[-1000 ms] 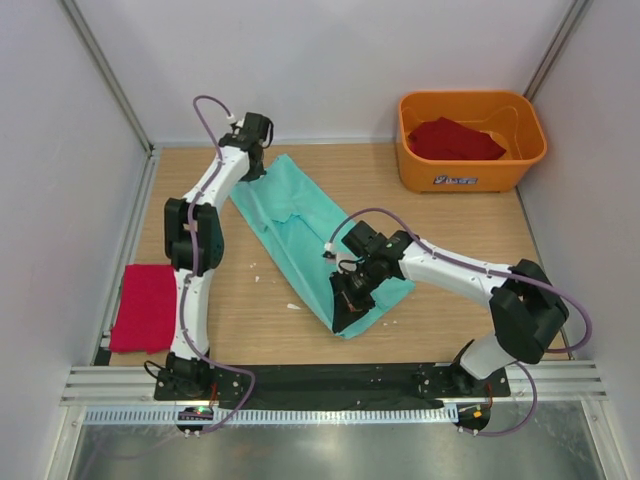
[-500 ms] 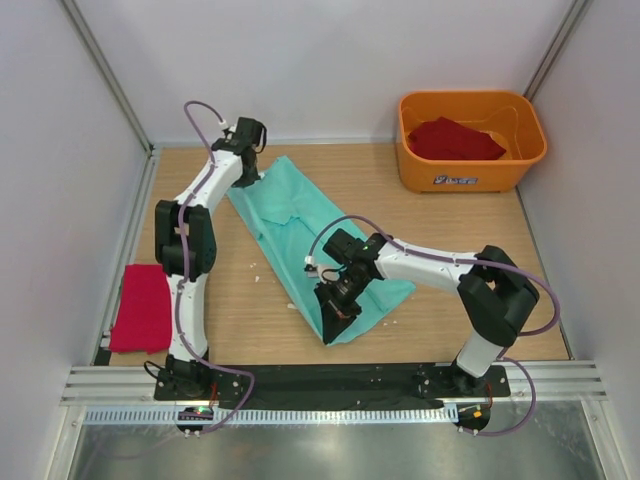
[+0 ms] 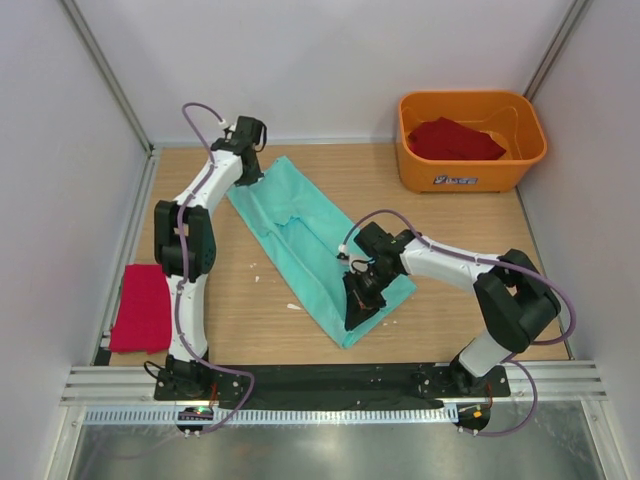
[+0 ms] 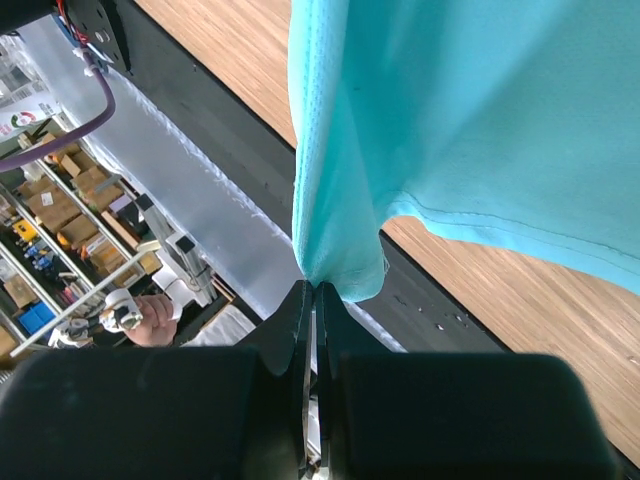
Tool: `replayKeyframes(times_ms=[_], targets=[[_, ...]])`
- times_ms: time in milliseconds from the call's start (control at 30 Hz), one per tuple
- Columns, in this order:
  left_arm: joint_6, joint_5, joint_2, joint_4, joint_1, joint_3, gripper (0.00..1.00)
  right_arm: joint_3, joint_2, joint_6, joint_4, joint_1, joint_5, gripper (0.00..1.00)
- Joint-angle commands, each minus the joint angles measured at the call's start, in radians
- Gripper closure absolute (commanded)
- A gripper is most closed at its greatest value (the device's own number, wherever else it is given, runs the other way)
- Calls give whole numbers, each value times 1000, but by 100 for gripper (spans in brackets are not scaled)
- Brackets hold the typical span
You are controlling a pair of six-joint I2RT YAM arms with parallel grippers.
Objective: Fold and stack the t-shirts
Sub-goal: Fold the tshirt
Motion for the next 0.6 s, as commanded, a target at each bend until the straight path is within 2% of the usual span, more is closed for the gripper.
replayKeyframes(times_ms=[0,200,567], targets=[[-36,36,-18,45,4,74,100,0,-30,-33,-29,-19,23,98],[-64,102,33,77,2,120,100,0,-16,-70,-85,-68,78,98],[-68,113,139,51,0,238,100,41,50,-151,-152,-160,139,98]])
